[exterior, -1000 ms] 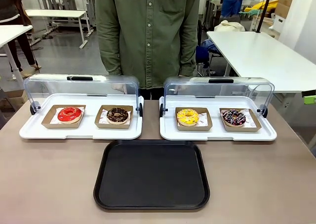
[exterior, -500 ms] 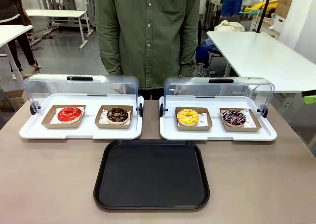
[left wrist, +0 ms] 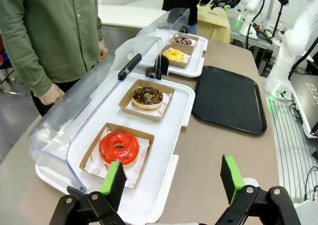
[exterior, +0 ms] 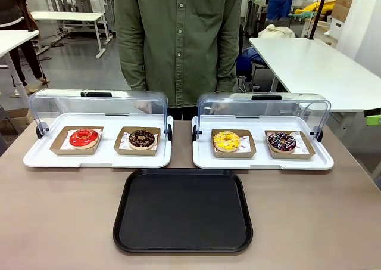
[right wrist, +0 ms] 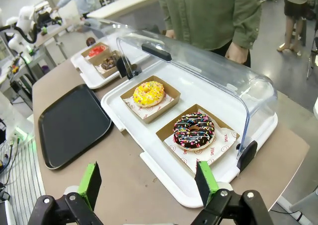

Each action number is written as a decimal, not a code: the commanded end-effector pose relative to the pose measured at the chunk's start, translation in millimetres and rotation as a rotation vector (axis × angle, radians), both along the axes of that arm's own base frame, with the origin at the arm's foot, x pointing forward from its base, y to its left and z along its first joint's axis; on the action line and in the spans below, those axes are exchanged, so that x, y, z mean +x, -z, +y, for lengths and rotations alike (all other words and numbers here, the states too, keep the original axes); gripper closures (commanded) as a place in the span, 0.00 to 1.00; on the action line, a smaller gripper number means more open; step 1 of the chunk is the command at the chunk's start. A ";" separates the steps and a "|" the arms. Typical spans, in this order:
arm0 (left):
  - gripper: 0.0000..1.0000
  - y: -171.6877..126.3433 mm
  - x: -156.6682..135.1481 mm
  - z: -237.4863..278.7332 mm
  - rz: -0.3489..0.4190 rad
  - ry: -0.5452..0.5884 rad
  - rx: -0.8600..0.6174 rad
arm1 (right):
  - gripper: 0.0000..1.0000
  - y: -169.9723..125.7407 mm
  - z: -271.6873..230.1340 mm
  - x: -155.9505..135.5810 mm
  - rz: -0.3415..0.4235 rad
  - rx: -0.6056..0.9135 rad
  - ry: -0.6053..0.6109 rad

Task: Move the third donut from the left to the tray.
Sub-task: Pick up the Paper togo box containing the Donut indicated by the person and place it on the Handle tray.

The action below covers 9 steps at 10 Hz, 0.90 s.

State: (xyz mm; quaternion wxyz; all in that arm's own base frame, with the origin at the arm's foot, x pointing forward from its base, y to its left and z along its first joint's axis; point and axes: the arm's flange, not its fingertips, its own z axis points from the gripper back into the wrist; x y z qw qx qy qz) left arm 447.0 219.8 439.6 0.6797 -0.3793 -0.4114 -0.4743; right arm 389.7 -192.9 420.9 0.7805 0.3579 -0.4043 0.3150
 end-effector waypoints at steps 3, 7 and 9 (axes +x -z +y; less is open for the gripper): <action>0.00 -2.0 -0.2 0.1 0.002 0.003 0.006 | 0.00 -1.1 0.8 0.7 -0.015 0.015 0.001; 0.00 -2.0 -0.2 0.1 0.002 0.003 0.006 | 0.00 -1.1 0.8 0.7 -0.015 0.015 0.001; 0.00 -2.0 -0.2 0.1 0.002 0.003 0.006 | 0.00 -1.1 0.8 0.7 -0.015 0.015 0.001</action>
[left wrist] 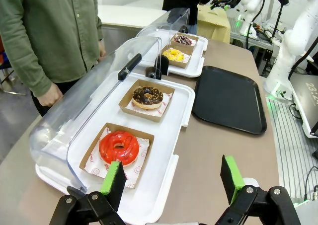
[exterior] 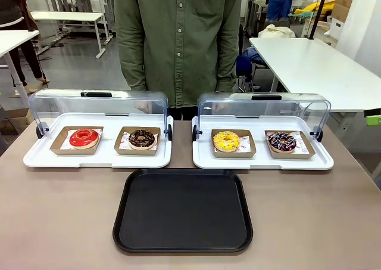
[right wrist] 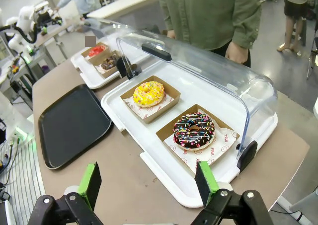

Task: Move the third donut from the left to the tray.
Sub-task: Pick up the Paper togo box containing the Donut indicated by the person and place it on the Handle tray.

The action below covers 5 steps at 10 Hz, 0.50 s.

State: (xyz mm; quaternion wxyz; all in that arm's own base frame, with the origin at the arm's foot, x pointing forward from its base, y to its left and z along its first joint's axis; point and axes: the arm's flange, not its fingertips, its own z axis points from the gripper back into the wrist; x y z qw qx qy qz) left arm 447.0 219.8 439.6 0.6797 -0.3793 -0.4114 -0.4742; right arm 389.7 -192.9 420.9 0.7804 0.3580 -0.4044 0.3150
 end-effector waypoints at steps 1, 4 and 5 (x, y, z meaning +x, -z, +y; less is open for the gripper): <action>0.00 -2.0 -0.2 0.0 0.002 0.003 0.006 | 0.00 -1.1 0.8 0.7 -0.015 0.014 0.001; 0.00 -2.0 -0.2 0.0 0.002 0.003 0.006 | 0.00 -1.1 0.8 0.7 -0.015 0.014 0.001; 0.00 -2.0 -0.2 0.0 0.002 0.003 0.006 | 0.00 -1.1 0.8 0.7 -0.015 0.014 0.001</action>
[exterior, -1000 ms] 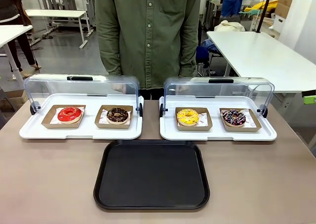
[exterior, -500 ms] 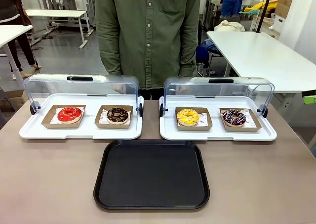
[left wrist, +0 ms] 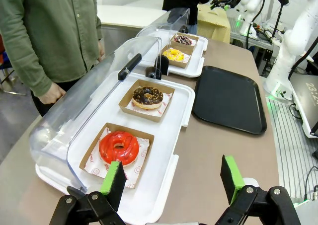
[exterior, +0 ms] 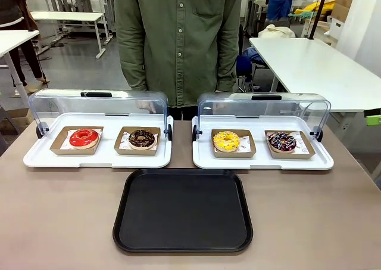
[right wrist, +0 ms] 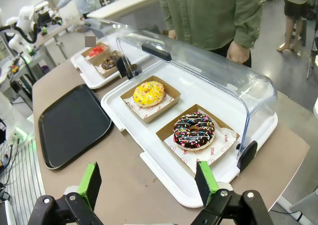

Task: Move the third donut from the left to the tray.
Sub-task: Pick up the Paper togo box containing the Donut indicated by the person and place it on the Handle tray.

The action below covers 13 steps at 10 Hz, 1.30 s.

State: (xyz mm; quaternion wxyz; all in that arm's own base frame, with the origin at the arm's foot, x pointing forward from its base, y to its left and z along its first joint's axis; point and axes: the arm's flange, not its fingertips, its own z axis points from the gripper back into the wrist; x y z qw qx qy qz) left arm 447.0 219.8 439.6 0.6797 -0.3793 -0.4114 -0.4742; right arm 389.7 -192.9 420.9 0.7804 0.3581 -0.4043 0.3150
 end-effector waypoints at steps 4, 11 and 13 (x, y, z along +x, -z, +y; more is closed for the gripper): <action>0.00 -2.0 -0.2 0.0 0.002 0.003 0.006 | 0.00 -1.1 0.8 0.7 -0.015 0.014 0.002; 0.00 -2.0 -0.2 0.0 0.002 0.003 0.006 | 0.00 -1.1 0.8 0.7 -0.015 0.014 0.002; 0.00 -2.0 -0.2 0.0 0.002 0.003 0.006 | 0.00 -1.1 0.8 0.7 -0.015 0.014 0.002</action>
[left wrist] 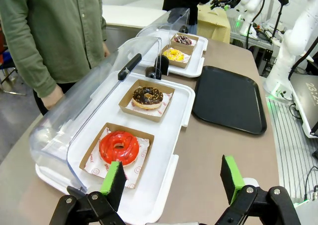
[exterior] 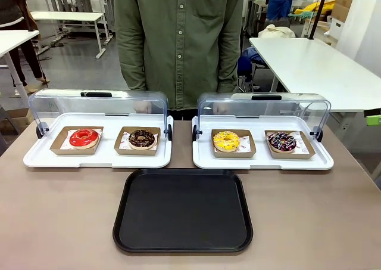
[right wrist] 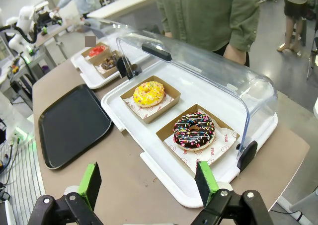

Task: Move the third donut from the left to the tray.
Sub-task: Pick up the Paper togo box containing the Donut indicated by the person and place it on the Handle tray.

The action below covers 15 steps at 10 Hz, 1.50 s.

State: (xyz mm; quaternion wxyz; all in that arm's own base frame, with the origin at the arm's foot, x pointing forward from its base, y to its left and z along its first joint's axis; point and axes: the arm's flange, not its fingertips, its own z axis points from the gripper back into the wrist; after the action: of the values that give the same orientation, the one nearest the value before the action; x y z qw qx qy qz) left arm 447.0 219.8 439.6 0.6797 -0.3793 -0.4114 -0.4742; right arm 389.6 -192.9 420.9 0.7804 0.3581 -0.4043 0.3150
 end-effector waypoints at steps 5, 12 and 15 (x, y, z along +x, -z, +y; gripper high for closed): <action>0.00 -2.0 -0.2 0.0 0.002 0.003 0.006 | 0.00 -1.1 0.8 0.7 -0.015 0.014 0.002; 0.00 -2.0 -0.2 0.0 0.002 0.003 0.006 | 0.00 -1.1 0.8 0.7 -0.015 0.014 0.002; 0.00 -2.0 -0.2 0.0 0.002 0.003 0.006 | 0.00 -1.1 0.8 0.7 -0.015 0.014 0.002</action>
State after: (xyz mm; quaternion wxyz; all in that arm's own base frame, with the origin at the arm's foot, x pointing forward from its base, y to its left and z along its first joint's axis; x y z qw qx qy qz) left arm 447.0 219.8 439.6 0.6797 -0.3793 -0.4114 -0.4742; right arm 389.6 -192.9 420.9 0.7804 0.3581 -0.4044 0.3150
